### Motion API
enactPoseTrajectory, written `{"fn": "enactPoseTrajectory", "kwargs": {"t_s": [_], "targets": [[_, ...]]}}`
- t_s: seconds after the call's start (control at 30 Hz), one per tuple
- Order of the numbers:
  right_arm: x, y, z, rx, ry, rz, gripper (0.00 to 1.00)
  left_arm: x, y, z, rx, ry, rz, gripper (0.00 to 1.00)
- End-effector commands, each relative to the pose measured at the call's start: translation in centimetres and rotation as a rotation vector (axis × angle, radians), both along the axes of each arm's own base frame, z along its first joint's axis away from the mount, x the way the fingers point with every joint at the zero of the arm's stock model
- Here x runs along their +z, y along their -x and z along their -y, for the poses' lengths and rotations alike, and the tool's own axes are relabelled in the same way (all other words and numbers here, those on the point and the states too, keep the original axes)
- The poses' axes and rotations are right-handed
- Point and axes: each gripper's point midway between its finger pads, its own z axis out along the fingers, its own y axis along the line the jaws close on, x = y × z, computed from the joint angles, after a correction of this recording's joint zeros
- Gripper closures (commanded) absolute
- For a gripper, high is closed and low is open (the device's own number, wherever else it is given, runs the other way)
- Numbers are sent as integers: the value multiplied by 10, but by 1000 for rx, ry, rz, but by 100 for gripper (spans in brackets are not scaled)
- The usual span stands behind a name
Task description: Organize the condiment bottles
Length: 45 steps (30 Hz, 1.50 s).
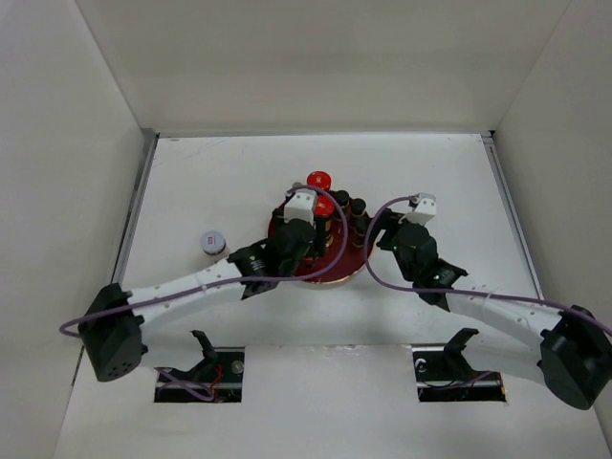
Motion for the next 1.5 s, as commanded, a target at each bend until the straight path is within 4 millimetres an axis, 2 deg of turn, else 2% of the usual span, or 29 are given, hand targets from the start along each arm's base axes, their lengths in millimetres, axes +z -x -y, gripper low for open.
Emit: {"fn": "enactPoseTrajectory", "kwargs": {"t_s": [0.0, 0.1, 0.33, 0.5, 0.57, 0.73, 0.83, 0.97, 1.1, 1.23, 1.33, 1.47], "targets": [[13, -6, 15, -64, -90, 29, 24, 67, -23, 46, -54, 189, 171, 77], [9, -9, 30, -105, -112, 19, 24, 58, -32, 67, -89, 189, 175, 77], [10, -9, 44, -140, -161, 23, 23, 31, -45, 102, -135, 170, 168, 77], [12, -9, 46, -145, -169, 29, 22, 5, -46, 115, -144, 142, 148, 73], [13, -8, 47, -148, -174, 32, 22, 0, -46, 115, -142, 130, 144, 70], [14, -8, 48, -148, -178, 36, 20, -10, -39, 112, -134, 109, 137, 57], [15, -7, 46, -141, -179, 36, 18, -15, -31, 111, -139, 92, 131, 42], [15, -7, 47, -144, -181, 38, 17, -1, -18, 105, -129, 88, 159, 26], [15, -7, 46, -141, -181, 37, 16, 24, -8, 84, -68, 45, 217, 17], [14, -7, 45, -140, -178, 33, 16, 40, -2, 52, -5, 44, 244, 16], [15, -7, 47, -142, -180, 36, 16, 41, -3, 6, 106, 54, 244, 16], [13, -8, 44, -137, -179, 33, 16, 33, -8, -73, 312, 67, 209, 15]]}}
